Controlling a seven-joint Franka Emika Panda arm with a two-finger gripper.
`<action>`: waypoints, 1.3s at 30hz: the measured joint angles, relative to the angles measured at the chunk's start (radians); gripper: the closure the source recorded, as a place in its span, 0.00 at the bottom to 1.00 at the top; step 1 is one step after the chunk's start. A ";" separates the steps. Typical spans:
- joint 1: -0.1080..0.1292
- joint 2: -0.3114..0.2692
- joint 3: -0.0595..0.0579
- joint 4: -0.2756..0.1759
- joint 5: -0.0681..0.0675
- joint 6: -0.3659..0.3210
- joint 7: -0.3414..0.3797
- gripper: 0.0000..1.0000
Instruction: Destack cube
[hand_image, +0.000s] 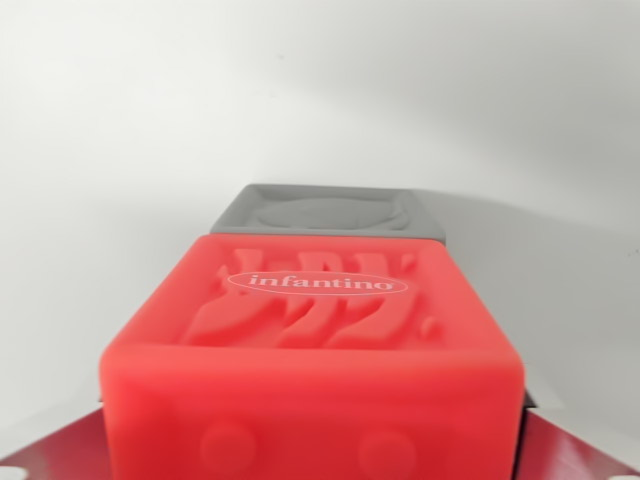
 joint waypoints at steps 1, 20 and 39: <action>0.000 0.000 0.000 0.000 0.000 0.000 0.000 1.00; 0.000 0.000 0.000 0.000 0.000 0.000 0.000 1.00; 0.000 -0.063 -0.001 -0.007 0.000 -0.052 0.000 1.00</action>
